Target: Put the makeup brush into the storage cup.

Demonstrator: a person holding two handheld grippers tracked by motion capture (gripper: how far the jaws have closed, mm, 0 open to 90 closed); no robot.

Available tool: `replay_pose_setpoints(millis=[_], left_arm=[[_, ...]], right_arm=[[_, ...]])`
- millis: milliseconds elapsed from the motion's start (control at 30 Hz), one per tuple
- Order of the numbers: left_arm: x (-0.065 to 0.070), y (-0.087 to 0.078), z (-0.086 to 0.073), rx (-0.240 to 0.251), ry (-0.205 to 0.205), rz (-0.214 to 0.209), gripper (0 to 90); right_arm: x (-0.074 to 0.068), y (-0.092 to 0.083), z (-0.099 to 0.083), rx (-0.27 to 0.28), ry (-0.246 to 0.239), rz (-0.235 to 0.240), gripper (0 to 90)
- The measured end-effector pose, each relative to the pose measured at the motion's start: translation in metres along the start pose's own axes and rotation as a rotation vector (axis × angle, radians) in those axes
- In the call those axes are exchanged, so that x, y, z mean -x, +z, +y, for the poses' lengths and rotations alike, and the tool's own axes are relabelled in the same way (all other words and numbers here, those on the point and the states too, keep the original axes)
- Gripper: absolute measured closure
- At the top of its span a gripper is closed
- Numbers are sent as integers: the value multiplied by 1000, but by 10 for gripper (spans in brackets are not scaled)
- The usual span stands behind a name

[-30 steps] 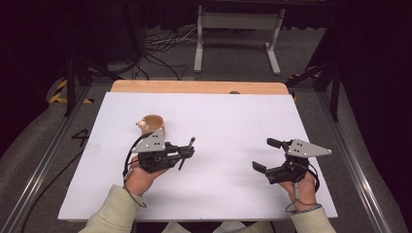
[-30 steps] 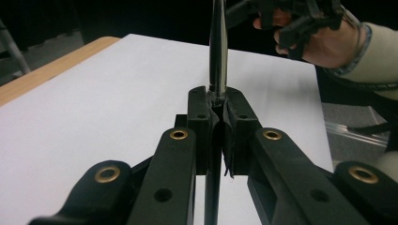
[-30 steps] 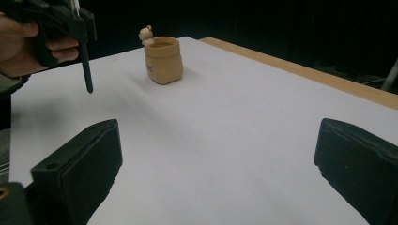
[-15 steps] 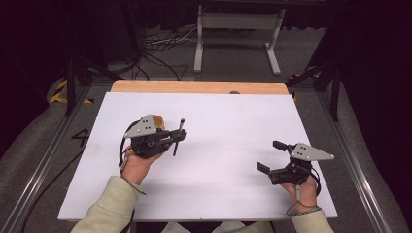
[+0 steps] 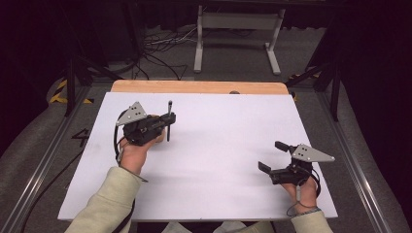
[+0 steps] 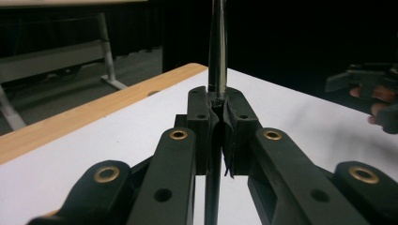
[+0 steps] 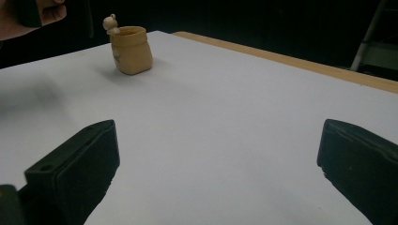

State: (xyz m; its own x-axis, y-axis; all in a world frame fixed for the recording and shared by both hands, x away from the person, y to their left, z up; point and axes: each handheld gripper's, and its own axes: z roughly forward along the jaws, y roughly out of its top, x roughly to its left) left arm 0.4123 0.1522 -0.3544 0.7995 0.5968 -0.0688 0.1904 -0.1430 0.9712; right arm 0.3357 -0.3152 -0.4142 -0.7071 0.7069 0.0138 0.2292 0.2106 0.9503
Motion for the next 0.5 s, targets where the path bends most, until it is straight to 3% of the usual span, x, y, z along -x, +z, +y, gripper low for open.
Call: replay_pose_setpoints(millis=[33, 167, 367, 500], left_arm=[[0, 1, 2, 4, 15, 25, 830], [-2, 3, 5, 15, 19, 48, 830], [-12, 4, 10, 31, -8, 63, 830], [-17, 2, 12, 46, -22, 97, 830]], right_arm=[[1, -2, -1, 12, -1, -17, 0], [2, -3, -3, 7, 4, -23, 0], [4, -3, -7, -1, 16, -23, 0], [4, -4, -8, -1, 24, -23, 0]])
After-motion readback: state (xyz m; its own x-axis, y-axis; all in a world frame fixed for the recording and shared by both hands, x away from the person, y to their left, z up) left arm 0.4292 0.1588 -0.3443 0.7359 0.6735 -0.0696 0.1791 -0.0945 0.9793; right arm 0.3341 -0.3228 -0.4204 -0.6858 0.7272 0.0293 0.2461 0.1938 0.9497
